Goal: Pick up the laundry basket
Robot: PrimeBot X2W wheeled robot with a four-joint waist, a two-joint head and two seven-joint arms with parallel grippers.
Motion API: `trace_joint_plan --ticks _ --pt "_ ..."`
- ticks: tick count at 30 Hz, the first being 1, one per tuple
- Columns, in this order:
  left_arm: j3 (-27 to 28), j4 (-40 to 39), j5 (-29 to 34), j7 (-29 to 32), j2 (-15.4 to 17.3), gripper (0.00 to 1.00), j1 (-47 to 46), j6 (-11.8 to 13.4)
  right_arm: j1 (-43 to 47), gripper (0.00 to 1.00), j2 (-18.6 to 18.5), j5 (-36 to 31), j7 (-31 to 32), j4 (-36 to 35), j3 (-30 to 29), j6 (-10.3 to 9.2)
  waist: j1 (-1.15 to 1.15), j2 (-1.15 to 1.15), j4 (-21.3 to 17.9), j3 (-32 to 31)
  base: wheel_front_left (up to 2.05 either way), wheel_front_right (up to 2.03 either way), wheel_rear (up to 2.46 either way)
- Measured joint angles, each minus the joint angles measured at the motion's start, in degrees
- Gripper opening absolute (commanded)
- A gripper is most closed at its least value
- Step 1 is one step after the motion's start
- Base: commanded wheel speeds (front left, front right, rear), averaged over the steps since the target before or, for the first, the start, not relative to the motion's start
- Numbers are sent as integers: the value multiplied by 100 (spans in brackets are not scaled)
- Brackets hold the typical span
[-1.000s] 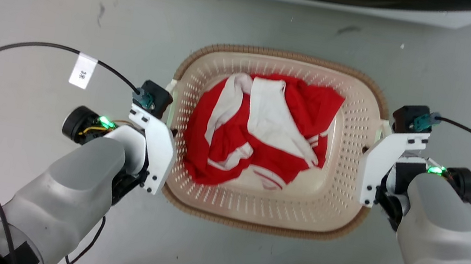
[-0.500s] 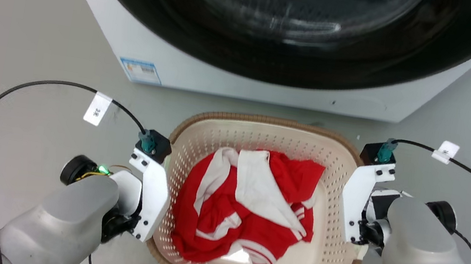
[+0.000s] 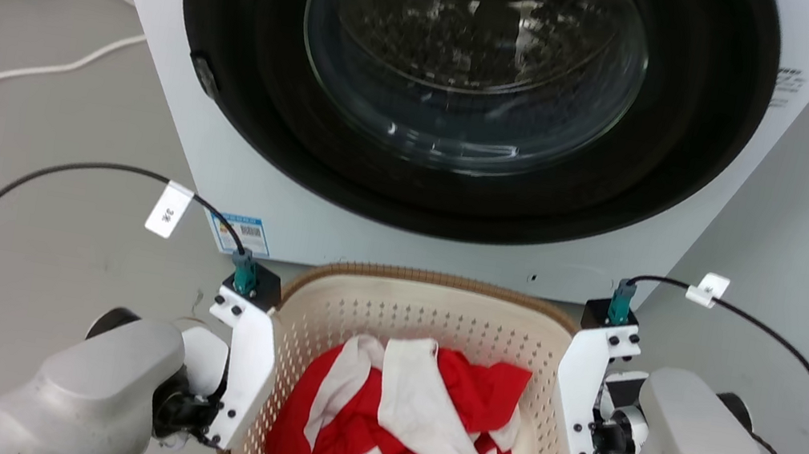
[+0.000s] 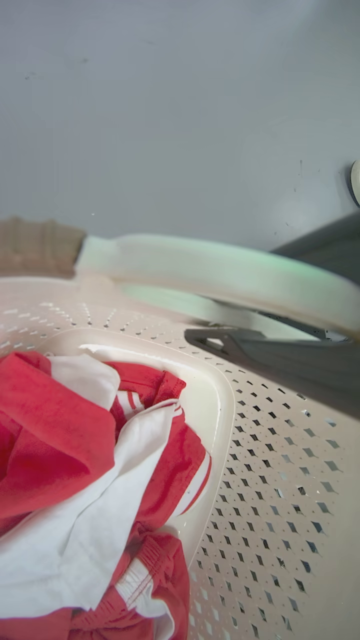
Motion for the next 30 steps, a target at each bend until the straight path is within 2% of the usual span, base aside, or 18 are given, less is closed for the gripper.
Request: trace_joint_plan --ticks 6,17,30 --pt "-2 -90 -331 465 38 0 142 3 81 0 -13 312 325 -23 210 0 0 0 -61 -384 0 0 0" --pt "8 -188 -428 955 74 0 230 4 46 0 9 487 432 219 310 7 0 0 -169 -767 0 0 0" --pt "18 -45 -387 1280 -155 0 243 13 -8 0 -5 611 490 334 472 9 1 0 -83 -925 0 0 0"
